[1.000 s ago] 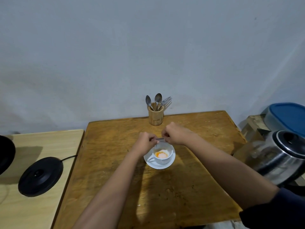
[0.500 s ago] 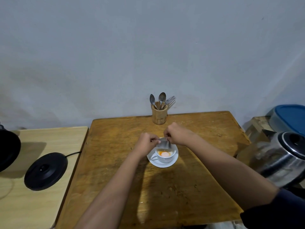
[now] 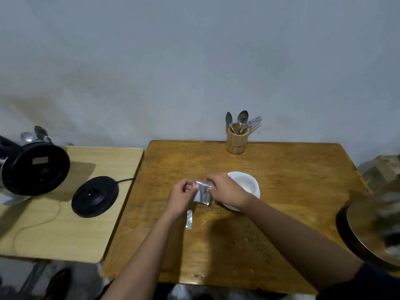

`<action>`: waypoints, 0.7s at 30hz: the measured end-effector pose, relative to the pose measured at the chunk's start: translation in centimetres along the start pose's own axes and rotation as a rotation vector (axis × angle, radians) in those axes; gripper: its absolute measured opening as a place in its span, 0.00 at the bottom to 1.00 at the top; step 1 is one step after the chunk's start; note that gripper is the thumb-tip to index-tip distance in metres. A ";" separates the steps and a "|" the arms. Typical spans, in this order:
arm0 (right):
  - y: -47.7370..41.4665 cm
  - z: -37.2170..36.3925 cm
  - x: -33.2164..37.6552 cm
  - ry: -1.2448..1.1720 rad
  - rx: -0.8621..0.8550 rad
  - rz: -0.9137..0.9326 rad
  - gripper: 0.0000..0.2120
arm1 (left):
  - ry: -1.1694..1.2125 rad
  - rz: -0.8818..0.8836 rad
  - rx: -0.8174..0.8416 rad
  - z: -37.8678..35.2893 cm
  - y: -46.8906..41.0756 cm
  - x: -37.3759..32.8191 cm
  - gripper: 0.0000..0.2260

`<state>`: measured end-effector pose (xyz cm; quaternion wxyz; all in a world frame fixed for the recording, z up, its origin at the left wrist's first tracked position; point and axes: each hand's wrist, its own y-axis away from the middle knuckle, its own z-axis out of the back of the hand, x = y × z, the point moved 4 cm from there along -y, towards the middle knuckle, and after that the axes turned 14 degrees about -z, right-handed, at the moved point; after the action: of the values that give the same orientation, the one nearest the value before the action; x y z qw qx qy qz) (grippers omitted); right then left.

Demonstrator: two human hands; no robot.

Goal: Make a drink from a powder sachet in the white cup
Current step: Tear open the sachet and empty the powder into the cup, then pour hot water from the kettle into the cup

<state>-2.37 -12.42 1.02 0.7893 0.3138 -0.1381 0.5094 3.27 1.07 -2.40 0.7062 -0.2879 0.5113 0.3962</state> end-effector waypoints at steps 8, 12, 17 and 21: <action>-0.2 -4.7 -1.4 -0.001 0.089 -0.067 0.07 | -0.019 0.130 0.016 -0.4 2.6 3.7 0.11; 0.0 -6.8 -2.1 -0.018 0.049 -0.003 0.09 | -0.087 0.162 0.011 -0.7 4.0 5.1 0.04; 0.7 -7.0 -2.1 0.043 -0.004 0.056 0.11 | -0.287 0.085 0.020 -1.4 4.7 4.7 0.12; 0.8 -7.5 -2.1 0.176 -0.018 0.135 0.16 | -0.531 -0.020 0.058 -1.8 5.4 4.1 0.16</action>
<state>-4.78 -8.93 -5.61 0.7650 0.2509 -0.0934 0.5858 -1.56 3.52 -6.89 0.8275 -0.1586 0.3164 0.4359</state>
